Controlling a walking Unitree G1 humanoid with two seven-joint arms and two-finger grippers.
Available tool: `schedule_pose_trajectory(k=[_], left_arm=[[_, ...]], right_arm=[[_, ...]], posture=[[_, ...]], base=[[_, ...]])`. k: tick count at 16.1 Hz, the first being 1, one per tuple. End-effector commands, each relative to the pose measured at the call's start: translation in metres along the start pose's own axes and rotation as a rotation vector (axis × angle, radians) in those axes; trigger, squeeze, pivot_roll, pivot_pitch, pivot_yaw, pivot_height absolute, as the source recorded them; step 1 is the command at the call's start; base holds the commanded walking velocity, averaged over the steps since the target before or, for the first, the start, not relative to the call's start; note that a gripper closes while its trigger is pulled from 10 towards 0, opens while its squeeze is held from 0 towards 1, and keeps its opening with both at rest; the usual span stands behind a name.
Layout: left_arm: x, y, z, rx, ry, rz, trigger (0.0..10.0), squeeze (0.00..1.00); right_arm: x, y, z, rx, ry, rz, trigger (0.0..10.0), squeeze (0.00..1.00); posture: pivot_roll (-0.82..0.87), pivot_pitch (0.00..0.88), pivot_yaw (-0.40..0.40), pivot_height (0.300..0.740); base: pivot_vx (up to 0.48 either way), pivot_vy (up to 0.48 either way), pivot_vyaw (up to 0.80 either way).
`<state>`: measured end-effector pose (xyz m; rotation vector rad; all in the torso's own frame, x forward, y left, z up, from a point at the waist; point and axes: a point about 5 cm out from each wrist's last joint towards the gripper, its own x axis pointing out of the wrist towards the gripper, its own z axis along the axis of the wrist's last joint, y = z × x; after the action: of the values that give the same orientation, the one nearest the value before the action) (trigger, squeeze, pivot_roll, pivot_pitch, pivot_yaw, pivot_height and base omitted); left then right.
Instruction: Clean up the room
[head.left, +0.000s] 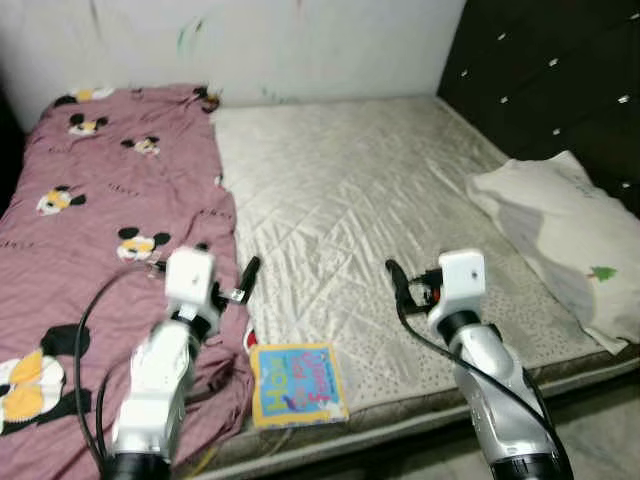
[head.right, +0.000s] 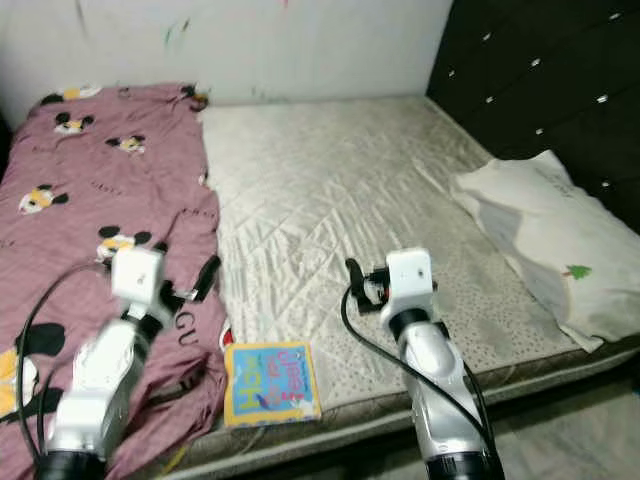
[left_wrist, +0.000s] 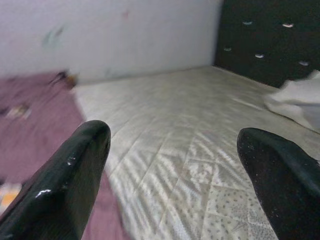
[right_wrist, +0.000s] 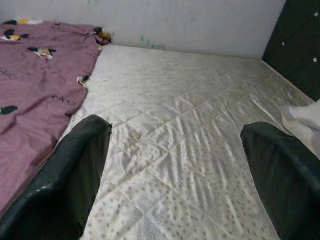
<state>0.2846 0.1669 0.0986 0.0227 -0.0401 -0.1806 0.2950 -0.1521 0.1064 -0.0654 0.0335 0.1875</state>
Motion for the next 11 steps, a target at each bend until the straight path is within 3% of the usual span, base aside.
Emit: schedule_pose_trajectory(k=[1,4,8,11], left_arm=[[-0.011,0.004,0.0,-0.02,0.008,0.043,10.0,0.0],[-0.034,0.008,-0.012,-0.031,0.052,0.134,10.0,0.0],[-0.039,0.005,-0.006,-0.068,0.055,0.1,10.0,0.0],[-0.044,0.012,-0.003,-0.018,0.061,0.126,10.0,0.0]], right_arm=[[-0.001,0.0,0.01,-0.044,-0.038,0.018,10.0,0.0],[0.002,0.006,0.012,-0.028,-0.031,0.031,10.0,0.0],[-0.003,0.005,0.01,-0.01,-0.019,0.008,10.0,0.0],[-0.014,0.005,0.007,-0.018,-0.007,0.032,10.0,0.0]], posture=[[0.01,0.06,-0.071,0.74],[0.01,0.087,-0.077,0.74],[0.0,0.103,-0.062,0.74],[-0.01,0.134,-0.061,0.74]], base=[[0.0,0.0,0.0],[0.0,0.0,0.0],[0.0,0.0,0.0],[0.0,0.0,0.0]])
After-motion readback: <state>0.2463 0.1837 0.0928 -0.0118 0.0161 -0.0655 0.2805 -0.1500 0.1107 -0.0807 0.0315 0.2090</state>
